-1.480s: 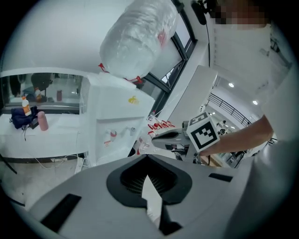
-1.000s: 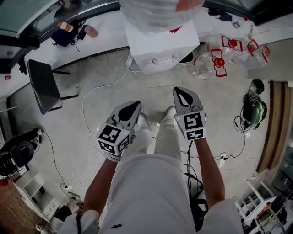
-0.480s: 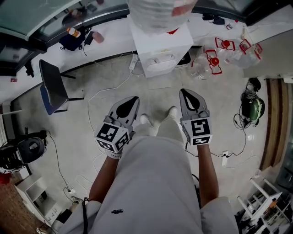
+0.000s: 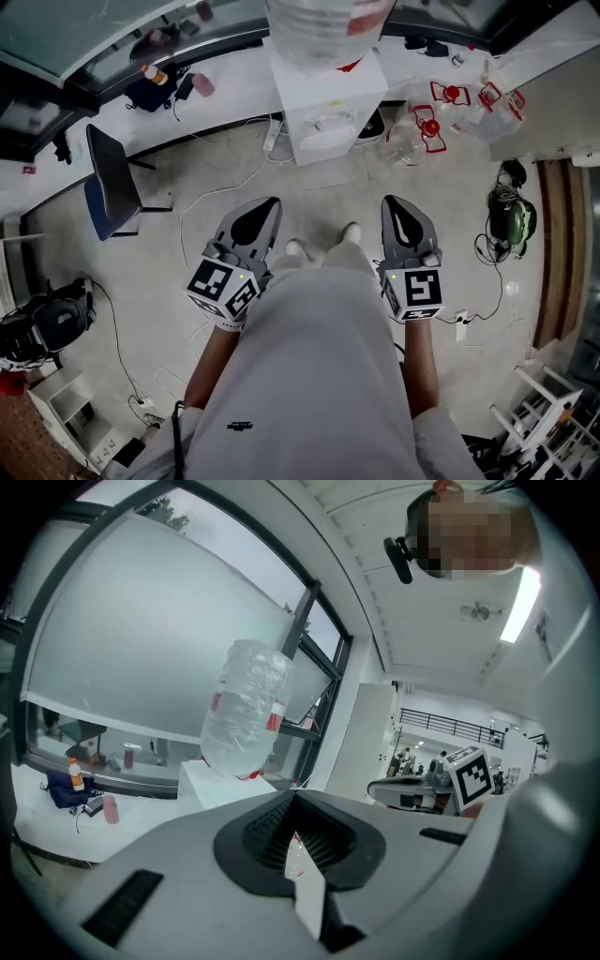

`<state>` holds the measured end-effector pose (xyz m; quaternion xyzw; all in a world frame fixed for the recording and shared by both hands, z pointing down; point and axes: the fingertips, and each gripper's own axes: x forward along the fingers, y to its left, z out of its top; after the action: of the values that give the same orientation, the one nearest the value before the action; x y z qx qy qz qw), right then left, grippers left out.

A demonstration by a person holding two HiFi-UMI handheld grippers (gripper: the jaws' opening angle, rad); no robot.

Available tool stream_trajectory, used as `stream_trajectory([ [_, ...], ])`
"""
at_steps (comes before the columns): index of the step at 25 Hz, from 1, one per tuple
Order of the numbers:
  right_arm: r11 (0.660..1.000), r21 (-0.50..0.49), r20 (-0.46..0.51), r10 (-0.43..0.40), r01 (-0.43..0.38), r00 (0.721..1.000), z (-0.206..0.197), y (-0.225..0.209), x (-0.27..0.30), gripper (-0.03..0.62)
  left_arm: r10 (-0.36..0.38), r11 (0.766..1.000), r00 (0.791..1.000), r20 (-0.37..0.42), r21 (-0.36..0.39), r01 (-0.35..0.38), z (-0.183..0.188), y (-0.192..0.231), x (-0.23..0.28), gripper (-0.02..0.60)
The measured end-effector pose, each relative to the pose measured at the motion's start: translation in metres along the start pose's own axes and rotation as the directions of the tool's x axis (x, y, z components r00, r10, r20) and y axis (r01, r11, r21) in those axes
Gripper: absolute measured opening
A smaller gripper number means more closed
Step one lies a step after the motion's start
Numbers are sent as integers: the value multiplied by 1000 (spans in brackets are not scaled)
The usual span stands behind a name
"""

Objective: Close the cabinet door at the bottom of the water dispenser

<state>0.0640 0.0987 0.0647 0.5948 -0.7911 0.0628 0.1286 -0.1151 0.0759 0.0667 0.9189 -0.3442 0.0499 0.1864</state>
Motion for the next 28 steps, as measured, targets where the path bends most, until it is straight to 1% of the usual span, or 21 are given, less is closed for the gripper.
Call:
stream_trajectory([
  [3, 998, 57, 28, -17, 16, 999, 0, 7, -15, 11, 2, 1000, 1000, 24, -1, -2, 7, -3, -12, 6],
  [5, 997, 72, 46, -29, 26, 999, 2, 11, -24, 11, -1, 1000, 1000, 29, 11, 1, 12, -7, -19, 6],
  [10, 999, 39, 76, -20, 17, 997, 17, 21, -38, 11, 8, 999, 999, 52, 45, -10, 20, -14, -33, 6],
  [15, 1000, 27, 120, -14, 11, 993, 37, 22, -46, 11, 5, 996, 997, 71, 86, -11, 32, -22, -37, 6],
  [19, 999, 33, 153, -13, 8, 988, 49, 23, -47, 11, -6, 995, 996, 85, 100, -2, 40, -27, -36, 6],
  [28, 1000, 9, 188, 6, -8, 982, 64, 34, -37, 11, -10, 994, 993, 114, 107, -3, 51, -25, -34, 6],
])
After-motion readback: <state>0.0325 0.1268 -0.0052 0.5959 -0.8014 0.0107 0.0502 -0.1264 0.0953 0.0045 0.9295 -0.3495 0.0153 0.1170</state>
